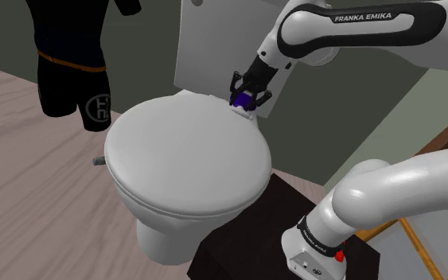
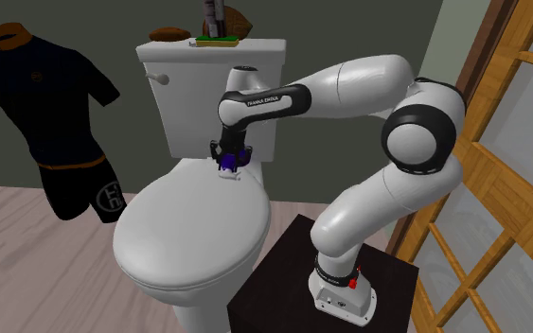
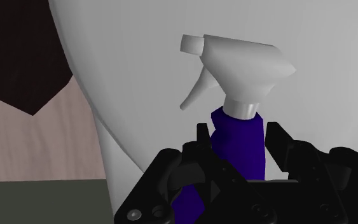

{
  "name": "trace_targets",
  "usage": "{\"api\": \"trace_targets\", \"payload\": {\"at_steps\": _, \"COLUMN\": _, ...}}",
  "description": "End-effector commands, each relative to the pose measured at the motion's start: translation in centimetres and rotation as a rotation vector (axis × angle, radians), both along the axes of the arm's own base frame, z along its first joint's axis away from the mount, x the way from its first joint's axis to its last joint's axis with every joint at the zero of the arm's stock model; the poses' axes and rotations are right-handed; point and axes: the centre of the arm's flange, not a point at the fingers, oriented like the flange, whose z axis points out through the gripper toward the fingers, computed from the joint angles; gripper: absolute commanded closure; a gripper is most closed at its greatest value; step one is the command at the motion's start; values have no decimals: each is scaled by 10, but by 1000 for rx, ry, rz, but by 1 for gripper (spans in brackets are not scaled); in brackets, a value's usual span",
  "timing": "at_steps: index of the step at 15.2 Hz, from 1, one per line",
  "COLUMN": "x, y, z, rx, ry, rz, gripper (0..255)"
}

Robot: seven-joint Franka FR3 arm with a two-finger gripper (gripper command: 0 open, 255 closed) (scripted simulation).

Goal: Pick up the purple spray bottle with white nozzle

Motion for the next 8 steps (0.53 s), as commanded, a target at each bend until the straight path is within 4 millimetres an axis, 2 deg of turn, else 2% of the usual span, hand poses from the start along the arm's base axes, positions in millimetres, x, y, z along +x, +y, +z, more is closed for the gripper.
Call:
{"api": "trace_targets", "payload": {"at_steps": 1, "x": 0, "y": 0, "z": 10, "rx": 0, "ry": 0, "rz": 0, "gripper": 255}}
{"api": "trace_targets", "payload": {"at_steps": 6, "x": 0, "y": 0, "z": 36, "rx": 0, "ry": 0, "rz": 0, "gripper": 255}}
{"api": "trace_targets", "payload": {"at_steps": 8, "x": 0, "y": 0, "z": 37, "rx": 0, "ry": 0, "rz": 0, "gripper": 255}}
